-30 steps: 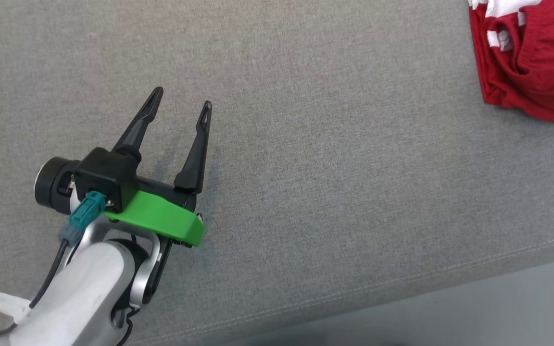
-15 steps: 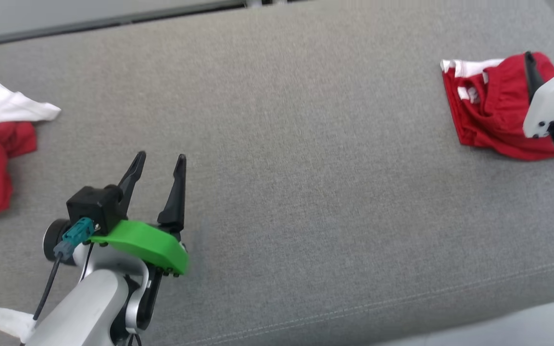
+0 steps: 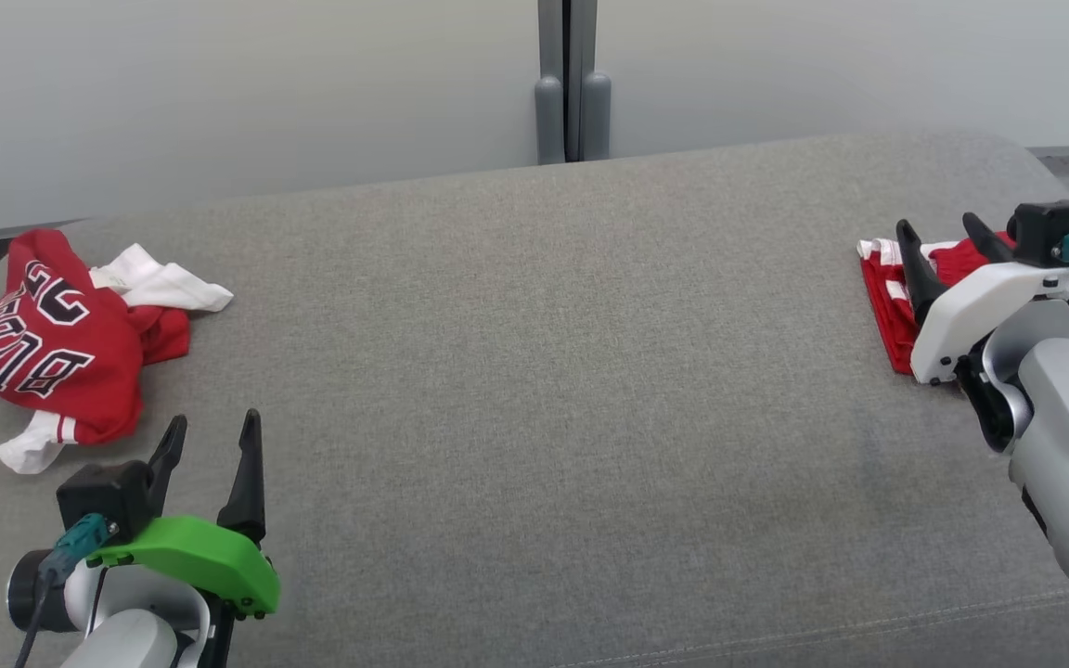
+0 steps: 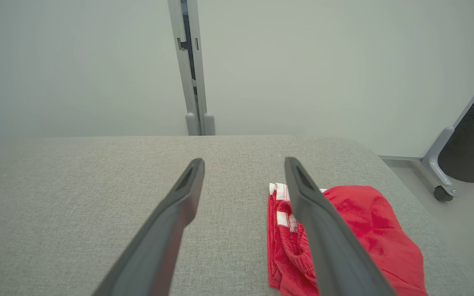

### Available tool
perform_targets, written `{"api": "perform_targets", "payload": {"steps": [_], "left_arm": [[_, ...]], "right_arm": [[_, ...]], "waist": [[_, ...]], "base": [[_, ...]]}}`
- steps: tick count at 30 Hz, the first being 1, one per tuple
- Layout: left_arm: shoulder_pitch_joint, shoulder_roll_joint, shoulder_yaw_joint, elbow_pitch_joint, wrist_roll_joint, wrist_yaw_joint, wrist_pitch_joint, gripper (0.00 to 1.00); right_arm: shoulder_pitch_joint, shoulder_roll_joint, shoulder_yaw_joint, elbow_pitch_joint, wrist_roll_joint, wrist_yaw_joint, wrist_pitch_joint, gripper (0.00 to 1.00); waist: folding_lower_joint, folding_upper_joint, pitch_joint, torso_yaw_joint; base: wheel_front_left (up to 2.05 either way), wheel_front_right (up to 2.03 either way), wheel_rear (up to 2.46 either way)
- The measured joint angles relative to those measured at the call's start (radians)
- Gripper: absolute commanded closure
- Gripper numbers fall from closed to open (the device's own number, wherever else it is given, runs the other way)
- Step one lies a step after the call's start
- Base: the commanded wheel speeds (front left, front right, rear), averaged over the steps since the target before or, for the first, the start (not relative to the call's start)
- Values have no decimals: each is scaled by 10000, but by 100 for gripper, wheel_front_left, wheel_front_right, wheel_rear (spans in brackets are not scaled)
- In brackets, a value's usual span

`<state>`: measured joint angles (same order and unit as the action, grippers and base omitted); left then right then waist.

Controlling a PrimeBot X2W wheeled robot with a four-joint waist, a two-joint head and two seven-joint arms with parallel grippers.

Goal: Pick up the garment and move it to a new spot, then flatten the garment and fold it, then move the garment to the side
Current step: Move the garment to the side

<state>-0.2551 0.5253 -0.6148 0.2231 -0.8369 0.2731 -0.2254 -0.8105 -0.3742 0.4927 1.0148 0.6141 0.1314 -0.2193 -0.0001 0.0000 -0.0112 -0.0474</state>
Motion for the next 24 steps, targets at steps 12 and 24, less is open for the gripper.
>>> {"api": "perform_targets", "payload": {"steps": [12, 24], "left_arm": [[1015, -61, 606, -50, 71, 176, -313, 0], [1896, -111, 884, -593, 479, 453, -353, 0]], "right_arm": [[1540, 504, -895, -1386, -257, -2, -380, 0], [4353, 2021, -2763, -3908, -2125, -2, -192, 0]], "waist": [[0, 0, -743, 458], [0, 0, -971, 818]], "base": [[0, 0, 0], [0, 0, 0]]}}
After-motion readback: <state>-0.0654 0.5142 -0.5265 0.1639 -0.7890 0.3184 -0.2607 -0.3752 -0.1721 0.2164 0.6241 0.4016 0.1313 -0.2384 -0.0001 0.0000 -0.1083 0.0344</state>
